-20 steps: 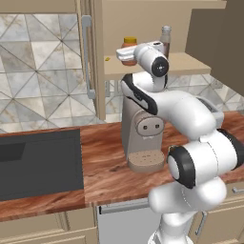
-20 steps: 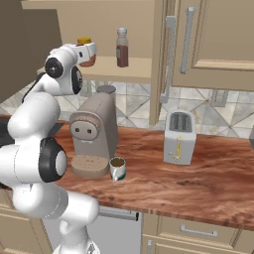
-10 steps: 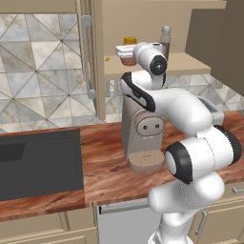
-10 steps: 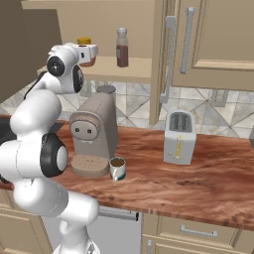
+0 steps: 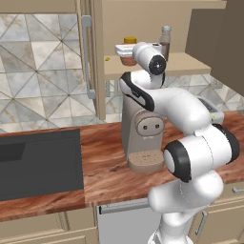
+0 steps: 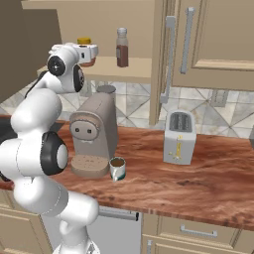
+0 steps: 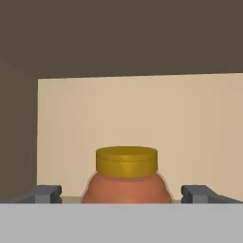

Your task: Pick the cinnamon and honey bottle from the cabinet and place them next to the mug.

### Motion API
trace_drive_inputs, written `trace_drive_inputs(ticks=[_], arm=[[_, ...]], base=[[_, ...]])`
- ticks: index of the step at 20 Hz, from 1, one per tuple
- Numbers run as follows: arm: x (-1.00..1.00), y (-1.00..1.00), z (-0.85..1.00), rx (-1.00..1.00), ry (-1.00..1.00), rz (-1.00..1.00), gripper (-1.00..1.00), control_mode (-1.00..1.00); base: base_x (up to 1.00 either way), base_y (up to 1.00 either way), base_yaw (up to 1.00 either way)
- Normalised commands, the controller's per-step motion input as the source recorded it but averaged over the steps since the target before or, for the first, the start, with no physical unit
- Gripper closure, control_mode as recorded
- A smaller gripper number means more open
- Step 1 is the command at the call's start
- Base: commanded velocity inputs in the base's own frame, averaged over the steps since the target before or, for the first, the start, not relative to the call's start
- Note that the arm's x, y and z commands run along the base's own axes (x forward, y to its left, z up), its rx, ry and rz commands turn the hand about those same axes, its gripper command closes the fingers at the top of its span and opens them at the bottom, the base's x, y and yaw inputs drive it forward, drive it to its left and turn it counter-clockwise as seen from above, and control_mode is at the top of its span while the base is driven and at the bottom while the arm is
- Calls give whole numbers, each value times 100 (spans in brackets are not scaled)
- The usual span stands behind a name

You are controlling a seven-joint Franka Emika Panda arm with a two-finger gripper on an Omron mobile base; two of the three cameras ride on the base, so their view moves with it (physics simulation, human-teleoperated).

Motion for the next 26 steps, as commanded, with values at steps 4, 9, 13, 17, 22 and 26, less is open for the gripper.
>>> trace_drive_inputs(ticks=[4, 9, 13, 17, 22, 26], arm=[[15, 0, 0, 0, 0, 0, -100, -100], [5, 0, 0, 0, 0, 0, -100, -100], [16, 0, 0, 0, 0, 0, -100, -100], [8, 0, 0, 0, 0, 0, -100, -100], [8, 0, 0, 0, 0, 0, -100, -100], [3, 0, 0, 0, 0, 0, -100, -100]], base=[[0, 0, 0], [0, 0, 0], [0, 0, 0], [0, 0, 0], [0, 0, 0], [0, 0, 0]])
